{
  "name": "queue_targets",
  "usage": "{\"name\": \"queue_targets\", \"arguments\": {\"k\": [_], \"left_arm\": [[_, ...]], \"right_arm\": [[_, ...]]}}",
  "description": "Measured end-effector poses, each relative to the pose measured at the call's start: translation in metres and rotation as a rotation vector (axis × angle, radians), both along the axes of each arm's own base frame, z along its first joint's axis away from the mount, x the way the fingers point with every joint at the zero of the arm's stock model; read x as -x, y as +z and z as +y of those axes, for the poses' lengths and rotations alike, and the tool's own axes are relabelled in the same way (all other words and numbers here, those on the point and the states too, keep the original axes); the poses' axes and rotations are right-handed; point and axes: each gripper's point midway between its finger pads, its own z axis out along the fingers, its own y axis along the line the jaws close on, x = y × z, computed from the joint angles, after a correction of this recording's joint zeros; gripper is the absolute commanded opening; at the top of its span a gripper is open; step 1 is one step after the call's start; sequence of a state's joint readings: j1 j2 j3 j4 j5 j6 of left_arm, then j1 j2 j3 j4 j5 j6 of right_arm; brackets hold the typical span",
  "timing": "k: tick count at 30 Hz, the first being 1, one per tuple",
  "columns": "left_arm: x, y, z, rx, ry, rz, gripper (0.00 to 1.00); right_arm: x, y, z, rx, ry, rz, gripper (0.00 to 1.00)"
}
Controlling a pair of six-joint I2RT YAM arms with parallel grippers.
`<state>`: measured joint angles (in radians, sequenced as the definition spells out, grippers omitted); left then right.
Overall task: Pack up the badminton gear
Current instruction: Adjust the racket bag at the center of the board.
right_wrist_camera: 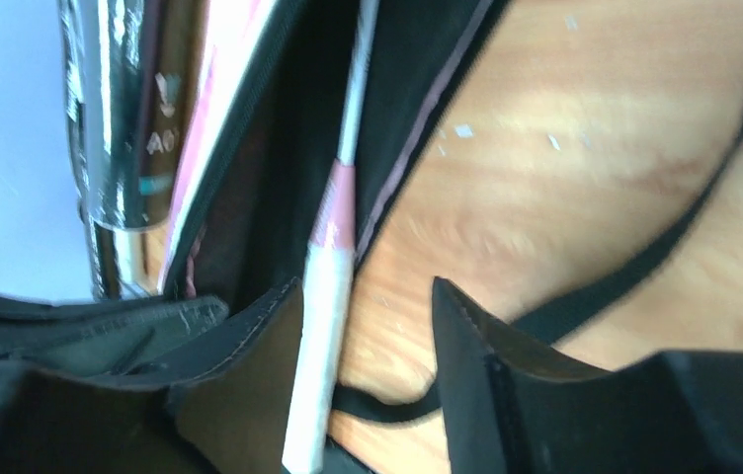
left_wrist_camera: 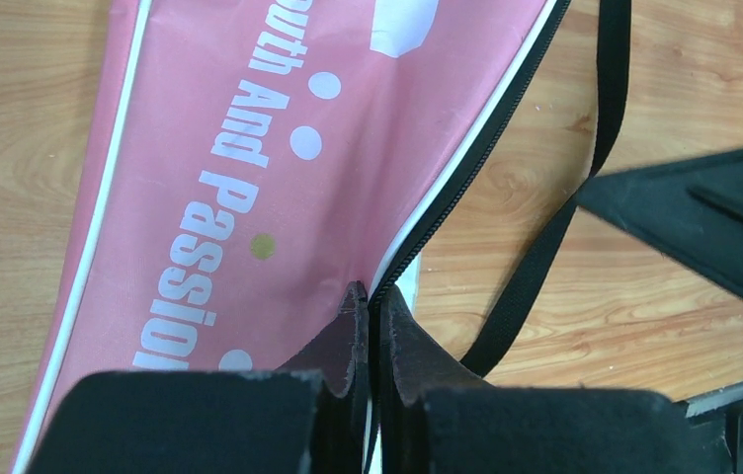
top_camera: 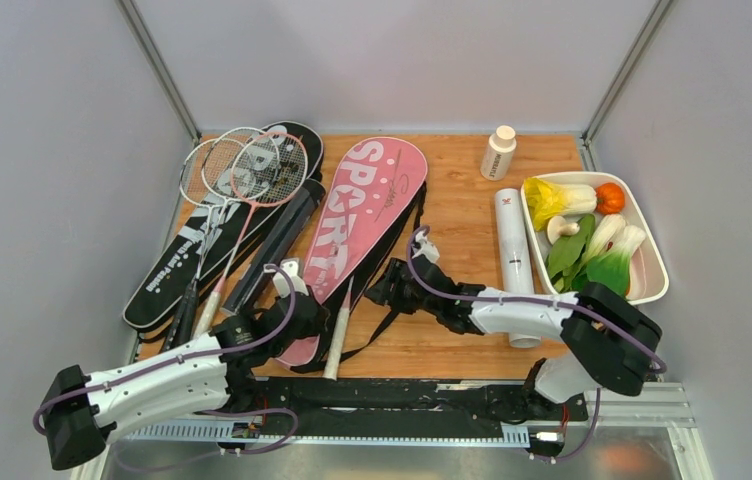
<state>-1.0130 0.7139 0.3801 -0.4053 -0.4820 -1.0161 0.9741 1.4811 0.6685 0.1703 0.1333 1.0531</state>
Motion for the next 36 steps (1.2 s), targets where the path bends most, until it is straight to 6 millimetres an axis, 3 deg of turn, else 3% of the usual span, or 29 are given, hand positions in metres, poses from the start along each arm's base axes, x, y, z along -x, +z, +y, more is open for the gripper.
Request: {"name": "queue_targets", "arguments": {"k": [4,8,11,17,19,20,22,23,25,29,32,36], "left_arm": [[0.002,-0.006,-0.005,0.020,-0.019,0.008,0.00],[0.002,-0.009,-0.011,0.031,-0.033,0.017,0.00],[0.002,-0.012,-0.016,0.035,-0.044,0.026,0.00],[0.004,-0.021,-0.022,0.051,-0.062,0.038,0.00],[0.005,-0.022,-0.023,0.059,-0.067,0.039,0.00],[0.005,-0.022,-0.024,0.063,-0.069,0.038,0.01],[0.005,-0.021,-0.027,0.078,-0.076,0.036,0.11],[0.005,-0.021,-0.027,0.082,-0.079,0.036,0.16],[0.005,-0.021,-0.028,0.082,-0.084,0.032,0.30],[0.004,-0.010,-0.025,0.031,-0.106,0.011,0.56],[-0.004,0.020,-0.027,0.004,-0.128,-0.047,0.60],[-0.009,0.057,-0.039,0.040,-0.166,-0.099,0.60]], "right_arm": [[0.036,-0.006,-0.013,-0.002,-0.014,0.131,0.63],[0.080,-0.007,-0.009,-0.024,-0.024,0.255,0.64],[0.099,-0.015,-0.008,-0.015,-0.066,0.331,0.63],[0.099,-0.050,-0.016,0.089,-0.215,0.447,0.63],[0.097,-0.051,-0.010,0.089,-0.238,0.472,0.60],[0.095,-0.051,-0.005,0.088,-0.247,0.479,0.52],[0.093,-0.054,-0.001,0.086,-0.263,0.491,0.11],[0.093,-0.056,-0.001,0.093,-0.267,0.489,0.01],[0.092,-0.064,-0.008,0.124,-0.292,0.491,0.00],[0.087,-0.058,-0.024,0.138,-0.307,0.433,0.00],[0.086,-0.047,-0.044,0.152,-0.297,0.353,0.00],[0.079,-0.013,-0.051,0.096,-0.273,0.223,0.00]]}}
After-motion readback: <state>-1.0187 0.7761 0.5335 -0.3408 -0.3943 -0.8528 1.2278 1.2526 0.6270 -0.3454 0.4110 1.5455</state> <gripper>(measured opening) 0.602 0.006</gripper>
